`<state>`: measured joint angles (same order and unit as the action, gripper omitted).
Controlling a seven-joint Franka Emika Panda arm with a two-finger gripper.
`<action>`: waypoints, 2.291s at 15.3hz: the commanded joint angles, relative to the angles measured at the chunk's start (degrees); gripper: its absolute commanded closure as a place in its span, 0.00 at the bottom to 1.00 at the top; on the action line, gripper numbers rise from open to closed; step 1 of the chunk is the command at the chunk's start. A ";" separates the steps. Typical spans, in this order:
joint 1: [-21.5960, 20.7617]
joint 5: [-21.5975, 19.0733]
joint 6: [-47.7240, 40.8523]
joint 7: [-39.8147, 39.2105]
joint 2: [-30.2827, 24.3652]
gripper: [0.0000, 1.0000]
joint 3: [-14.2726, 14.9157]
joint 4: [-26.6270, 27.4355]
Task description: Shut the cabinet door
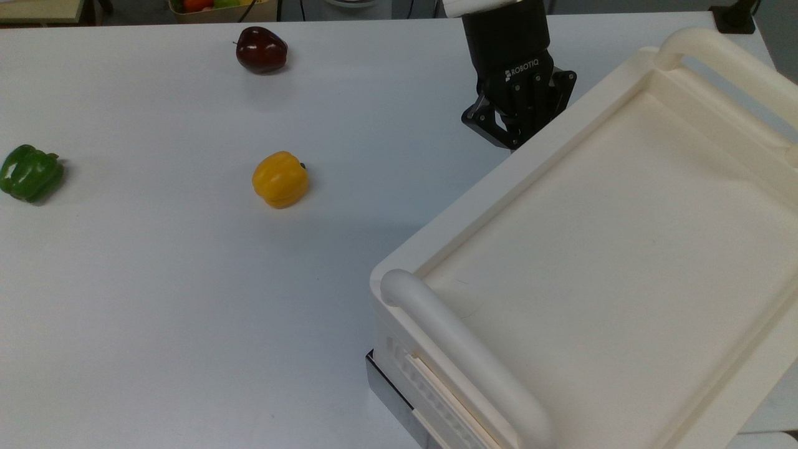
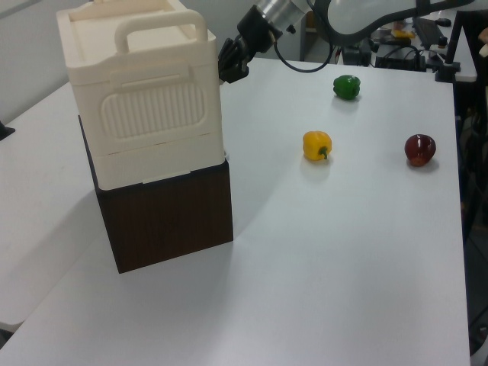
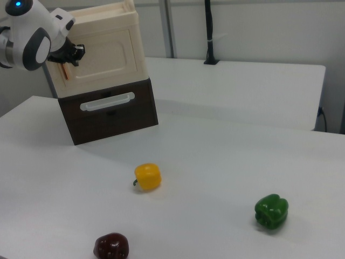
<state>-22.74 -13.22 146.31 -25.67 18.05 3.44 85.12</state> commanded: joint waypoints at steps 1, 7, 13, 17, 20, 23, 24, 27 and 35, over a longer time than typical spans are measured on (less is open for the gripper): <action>-0.47 -0.66 1.34 0.97 0.32 1.00 0.35 1.27; 6.81 -0.93 -18.66 2.81 -3.63 1.00 -2.99 2.15; 16.48 3.45 -43.53 15.63 -10.13 1.00 -4.58 2.07; 19.57 6.28 -52.26 22.41 -13.74 0.41 -3.36 2.50; 18.70 8.91 -57.53 22.42 -14.27 0.00 -0.28 2.77; 19.22 9.09 -61.49 23.12 -14.80 0.00 1.83 2.42; 19.40 9.27 -62.28 23.12 -14.71 0.00 2.71 2.33; 21.50 10.85 -61.59 22.42 -14.54 0.00 2.80 1.89; 24.85 10.94 -62.73 21.19 -14.80 0.00 2.72 -0.04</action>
<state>2.41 -2.97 85.14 -4.16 4.19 6.30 84.89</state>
